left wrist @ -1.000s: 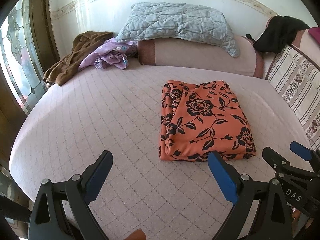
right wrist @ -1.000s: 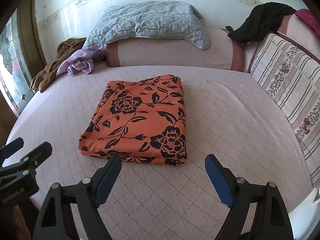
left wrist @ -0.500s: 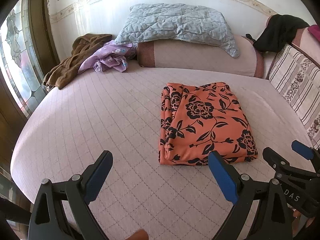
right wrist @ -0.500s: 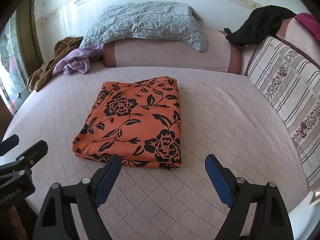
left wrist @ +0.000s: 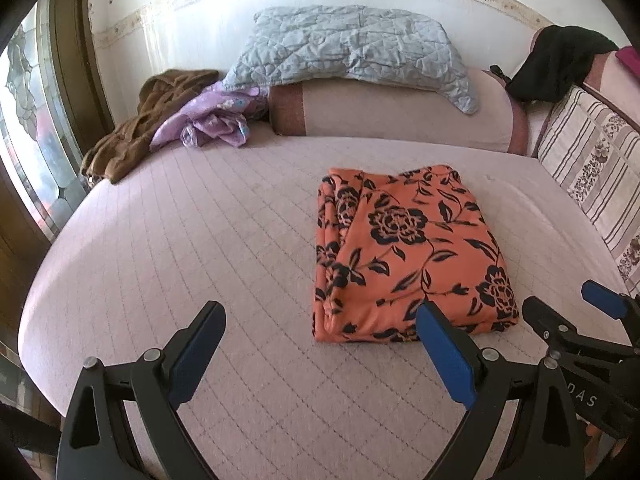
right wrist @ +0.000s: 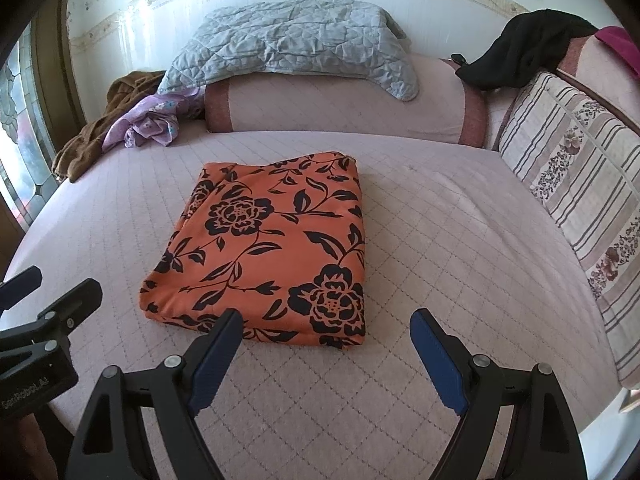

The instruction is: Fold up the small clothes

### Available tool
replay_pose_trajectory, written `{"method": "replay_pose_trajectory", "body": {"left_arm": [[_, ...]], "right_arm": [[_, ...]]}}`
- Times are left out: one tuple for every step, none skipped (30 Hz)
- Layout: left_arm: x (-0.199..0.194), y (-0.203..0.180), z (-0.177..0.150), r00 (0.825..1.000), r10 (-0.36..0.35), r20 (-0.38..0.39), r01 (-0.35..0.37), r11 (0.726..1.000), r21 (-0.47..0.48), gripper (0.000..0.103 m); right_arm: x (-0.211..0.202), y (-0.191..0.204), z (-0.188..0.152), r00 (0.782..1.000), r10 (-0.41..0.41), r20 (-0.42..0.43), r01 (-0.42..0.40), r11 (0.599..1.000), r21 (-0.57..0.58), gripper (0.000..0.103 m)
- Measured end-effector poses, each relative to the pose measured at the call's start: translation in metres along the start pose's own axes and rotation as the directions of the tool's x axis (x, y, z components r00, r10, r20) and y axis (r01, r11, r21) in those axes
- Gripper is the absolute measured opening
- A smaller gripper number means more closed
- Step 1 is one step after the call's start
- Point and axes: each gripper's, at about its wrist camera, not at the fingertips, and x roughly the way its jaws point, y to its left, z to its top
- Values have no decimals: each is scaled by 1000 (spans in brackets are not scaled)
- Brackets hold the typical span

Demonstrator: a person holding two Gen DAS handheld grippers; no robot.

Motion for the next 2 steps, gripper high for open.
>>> {"method": "replay_pose_trajectory", "body": {"left_arm": [[0,0,2,1000,4,7,-4,1000,4,96],[1,0,4,1000,-2,8,2,1000,7,96]], "right_arm": [[1,0,1,1000,1,-1,-1,1000,-1,88],[2,1,2,1000,1,0,-1,1000,-2,88]]}}
